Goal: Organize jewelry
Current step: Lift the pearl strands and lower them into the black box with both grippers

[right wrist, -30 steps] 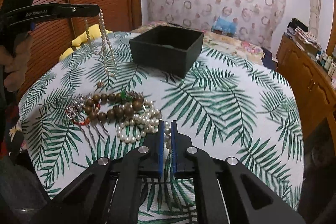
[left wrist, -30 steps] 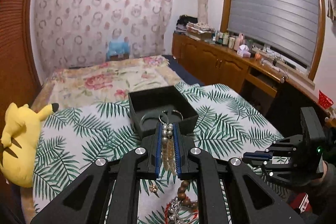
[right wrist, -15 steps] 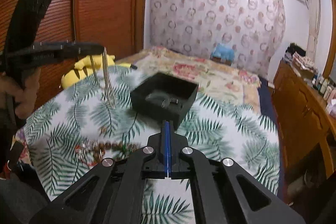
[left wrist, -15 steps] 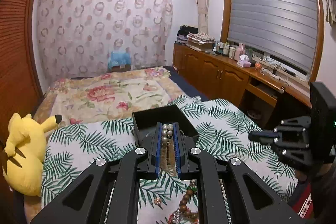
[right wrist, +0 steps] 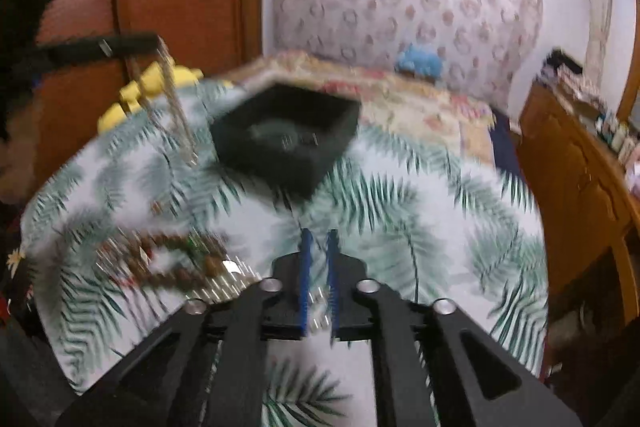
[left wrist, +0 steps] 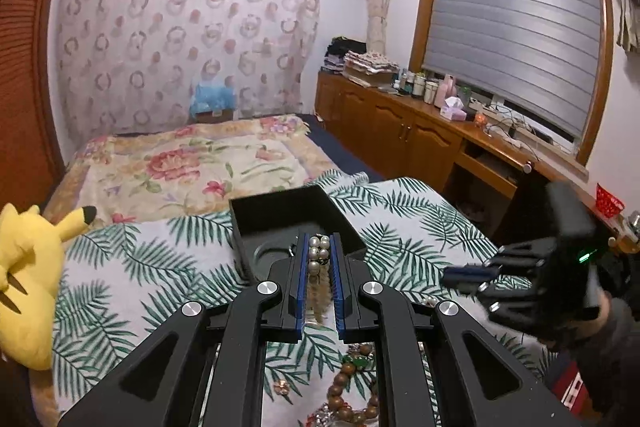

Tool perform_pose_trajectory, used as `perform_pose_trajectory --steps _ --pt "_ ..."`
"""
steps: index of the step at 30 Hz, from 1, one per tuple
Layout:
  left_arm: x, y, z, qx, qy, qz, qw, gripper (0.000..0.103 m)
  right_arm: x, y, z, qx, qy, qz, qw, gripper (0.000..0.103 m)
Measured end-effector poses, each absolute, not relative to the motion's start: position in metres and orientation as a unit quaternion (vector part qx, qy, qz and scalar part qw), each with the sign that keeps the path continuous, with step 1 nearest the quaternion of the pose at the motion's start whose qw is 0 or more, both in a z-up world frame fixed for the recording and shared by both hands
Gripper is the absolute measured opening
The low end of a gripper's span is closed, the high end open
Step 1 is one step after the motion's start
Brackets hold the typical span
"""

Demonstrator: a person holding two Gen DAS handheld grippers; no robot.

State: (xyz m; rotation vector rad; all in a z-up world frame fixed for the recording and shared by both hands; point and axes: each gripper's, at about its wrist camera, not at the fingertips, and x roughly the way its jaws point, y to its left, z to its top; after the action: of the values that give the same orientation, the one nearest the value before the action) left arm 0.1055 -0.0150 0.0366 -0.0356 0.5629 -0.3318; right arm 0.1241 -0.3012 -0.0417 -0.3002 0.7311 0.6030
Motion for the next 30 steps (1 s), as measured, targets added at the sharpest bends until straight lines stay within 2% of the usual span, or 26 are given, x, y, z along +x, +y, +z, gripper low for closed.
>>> perform_pose_trajectory --steps 5,7,11,12,17,30 --pt "0.11 -0.02 0.029 -0.017 0.282 -0.173 0.943 0.009 0.132 -0.303 -0.082 -0.143 0.398 0.267 0.866 0.013" --pt "0.113 -0.023 0.029 -0.015 0.283 -0.176 0.943 0.009 0.137 -0.302 -0.09 -0.142 0.409 0.26 0.863 0.022" --pt "0.119 -0.023 0.029 -0.013 0.284 -0.179 0.942 0.009 0.143 -0.298 -0.092 -0.14 0.413 0.261 0.861 0.022" --pt "0.121 -0.023 0.029 -0.014 0.285 -0.18 0.941 0.009 0.144 -0.297 -0.092 -0.143 0.413 0.262 0.86 0.011" --pt "0.132 -0.021 0.03 -0.018 0.288 -0.181 0.94 0.009 0.148 -0.296 -0.088 -0.147 0.415 0.267 0.857 0.008" --pt "0.165 -0.013 0.05 -0.016 0.281 -0.165 0.945 0.009 0.152 -0.292 0.027 -0.133 0.301 0.294 0.897 0.008"
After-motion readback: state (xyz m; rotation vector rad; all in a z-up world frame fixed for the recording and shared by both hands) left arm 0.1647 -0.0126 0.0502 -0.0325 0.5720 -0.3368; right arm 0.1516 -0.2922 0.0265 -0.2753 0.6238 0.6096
